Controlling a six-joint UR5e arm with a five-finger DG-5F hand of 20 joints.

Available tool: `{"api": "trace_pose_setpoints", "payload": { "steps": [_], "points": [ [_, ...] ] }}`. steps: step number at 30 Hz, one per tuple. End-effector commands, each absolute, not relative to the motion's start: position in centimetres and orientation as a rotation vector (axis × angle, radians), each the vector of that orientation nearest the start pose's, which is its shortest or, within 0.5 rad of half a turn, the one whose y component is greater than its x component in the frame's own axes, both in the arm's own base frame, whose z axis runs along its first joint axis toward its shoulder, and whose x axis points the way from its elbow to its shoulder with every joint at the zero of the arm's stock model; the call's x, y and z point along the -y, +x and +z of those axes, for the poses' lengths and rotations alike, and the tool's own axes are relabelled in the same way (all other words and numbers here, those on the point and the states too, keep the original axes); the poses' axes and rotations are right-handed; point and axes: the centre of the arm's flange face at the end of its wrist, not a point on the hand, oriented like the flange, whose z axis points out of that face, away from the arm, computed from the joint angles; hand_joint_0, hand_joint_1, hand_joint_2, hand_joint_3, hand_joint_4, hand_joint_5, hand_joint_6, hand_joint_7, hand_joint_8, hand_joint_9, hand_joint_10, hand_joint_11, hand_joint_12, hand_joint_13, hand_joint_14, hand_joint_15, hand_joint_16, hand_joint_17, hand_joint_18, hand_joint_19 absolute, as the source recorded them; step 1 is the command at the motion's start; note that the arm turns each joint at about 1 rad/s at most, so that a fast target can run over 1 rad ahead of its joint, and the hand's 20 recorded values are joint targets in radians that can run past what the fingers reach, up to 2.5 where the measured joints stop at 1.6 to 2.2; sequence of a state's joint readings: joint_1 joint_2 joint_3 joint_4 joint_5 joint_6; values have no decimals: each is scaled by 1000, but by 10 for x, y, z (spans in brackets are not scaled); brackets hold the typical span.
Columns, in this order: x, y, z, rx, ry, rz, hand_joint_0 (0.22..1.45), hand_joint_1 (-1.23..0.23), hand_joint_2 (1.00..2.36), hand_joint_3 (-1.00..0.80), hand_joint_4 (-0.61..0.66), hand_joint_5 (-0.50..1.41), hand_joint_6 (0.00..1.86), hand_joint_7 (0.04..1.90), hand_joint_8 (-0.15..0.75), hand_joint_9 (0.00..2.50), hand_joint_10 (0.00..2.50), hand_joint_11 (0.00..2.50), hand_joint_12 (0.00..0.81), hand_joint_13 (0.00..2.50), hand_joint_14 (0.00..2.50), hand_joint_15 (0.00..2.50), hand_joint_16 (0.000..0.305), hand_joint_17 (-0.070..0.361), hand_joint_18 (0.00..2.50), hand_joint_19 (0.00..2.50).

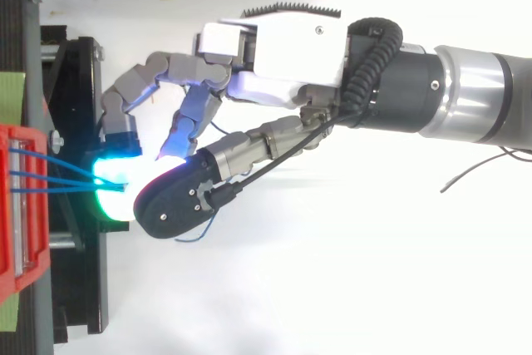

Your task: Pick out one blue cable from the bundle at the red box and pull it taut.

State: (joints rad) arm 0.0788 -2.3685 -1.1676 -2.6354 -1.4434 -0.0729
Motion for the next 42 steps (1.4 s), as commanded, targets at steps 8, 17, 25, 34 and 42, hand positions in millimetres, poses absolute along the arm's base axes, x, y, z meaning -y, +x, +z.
{"api": "trace_pose_setpoints", "payload": {
  "steps": [8, 17, 25, 34, 42],
  "points": [
    [84, 785, 221, -1119, 1110, 1179, 575, -458, 1001, -492, 42, -93, 835, 968, 301, 1209, 19, 548, 354, 1122, 19, 564, 47, 106, 937, 680],
    [85, 785, 221, -1118, 1110, 1177, 530, -635, 1000, -500, 66, -96, 829, 976, 315, 1211, 19, 556, 364, 1137, 20, 555, 49, 111, 963, 647],
    [84, 785, 221, -1120, 1111, 1178, 543, -778, 1000, -500, 60, -109, 842, 956, 307, 1197, 23, 572, 352, 1131, 19, 555, 48, 108, 957, 633],
    [84, 785, 222, -1119, 1110, 1179, 576, -780, 1022, -199, -44, -119, 905, 954, 306, 1190, 23, 602, 349, 1121, 19, 558, 46, 103, 943, 653],
    [82, 785, 222, -1121, 1110, 1179, 578, -727, 1011, -166, -36, -118, 908, 897, 343, 1183, 17, 535, 396, 1149, 16, 535, 58, 132, 1018, 634]
  ]
}}
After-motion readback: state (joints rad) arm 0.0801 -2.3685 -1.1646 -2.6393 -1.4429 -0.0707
